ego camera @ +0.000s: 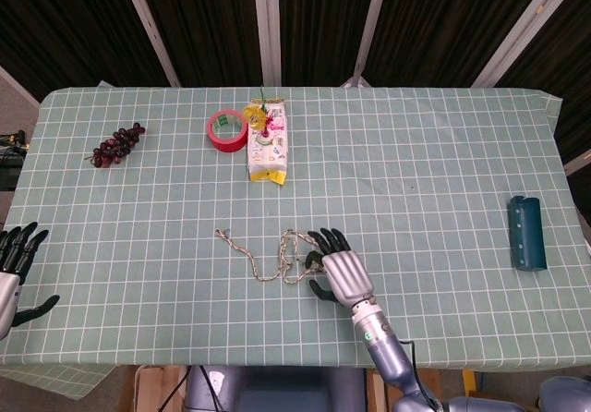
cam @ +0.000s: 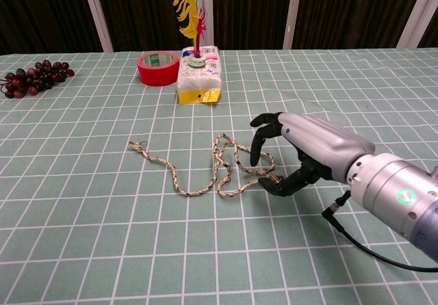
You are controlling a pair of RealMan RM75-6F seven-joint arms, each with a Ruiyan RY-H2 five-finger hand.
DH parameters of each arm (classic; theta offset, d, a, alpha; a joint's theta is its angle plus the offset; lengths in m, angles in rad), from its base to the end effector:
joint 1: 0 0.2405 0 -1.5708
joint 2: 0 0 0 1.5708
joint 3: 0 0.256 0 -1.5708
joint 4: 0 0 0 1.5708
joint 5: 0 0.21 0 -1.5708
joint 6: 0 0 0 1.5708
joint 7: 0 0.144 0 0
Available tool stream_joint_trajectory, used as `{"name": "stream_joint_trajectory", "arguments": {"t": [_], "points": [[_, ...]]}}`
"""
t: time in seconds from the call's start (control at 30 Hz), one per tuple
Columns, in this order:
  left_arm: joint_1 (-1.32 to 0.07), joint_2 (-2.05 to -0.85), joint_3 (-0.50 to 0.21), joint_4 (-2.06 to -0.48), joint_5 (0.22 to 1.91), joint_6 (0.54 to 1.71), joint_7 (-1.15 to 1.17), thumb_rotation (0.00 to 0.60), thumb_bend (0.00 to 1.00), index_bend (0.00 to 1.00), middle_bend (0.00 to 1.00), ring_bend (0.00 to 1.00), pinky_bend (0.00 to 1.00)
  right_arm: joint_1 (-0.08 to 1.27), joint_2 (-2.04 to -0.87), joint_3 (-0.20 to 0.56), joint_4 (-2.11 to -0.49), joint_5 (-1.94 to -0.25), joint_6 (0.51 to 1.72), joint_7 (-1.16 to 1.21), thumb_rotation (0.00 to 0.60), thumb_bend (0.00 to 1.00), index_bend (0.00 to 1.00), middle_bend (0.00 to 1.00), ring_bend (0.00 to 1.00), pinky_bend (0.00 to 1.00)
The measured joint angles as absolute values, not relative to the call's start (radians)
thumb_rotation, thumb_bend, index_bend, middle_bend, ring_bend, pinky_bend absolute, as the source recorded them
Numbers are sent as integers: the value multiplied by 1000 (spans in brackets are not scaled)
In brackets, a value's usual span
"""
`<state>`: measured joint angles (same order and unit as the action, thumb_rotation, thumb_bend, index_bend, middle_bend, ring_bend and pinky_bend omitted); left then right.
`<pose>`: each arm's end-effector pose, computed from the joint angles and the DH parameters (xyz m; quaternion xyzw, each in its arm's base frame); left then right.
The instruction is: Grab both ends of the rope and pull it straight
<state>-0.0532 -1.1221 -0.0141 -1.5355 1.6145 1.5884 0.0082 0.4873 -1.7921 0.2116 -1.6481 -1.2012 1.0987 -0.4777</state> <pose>-0.3125 0.1636 0.1668 -0.6227 -0.3291 -0.3963 0.5890 -0.1122 -0.2579 -0.0621 0.6741 -0.4689 0.4341 0.3704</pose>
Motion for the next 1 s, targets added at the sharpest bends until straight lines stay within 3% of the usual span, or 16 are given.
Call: {"name": "stream_joint_trajectory", "arguments": {"t": [1.0], "points": [[-60,-1124,-15,-1535,1604,1574,3,600,41,72,0,0,0,524,-1891,196,-1530,-1159,1128,-435,600,374,533,147,0,0]]}}
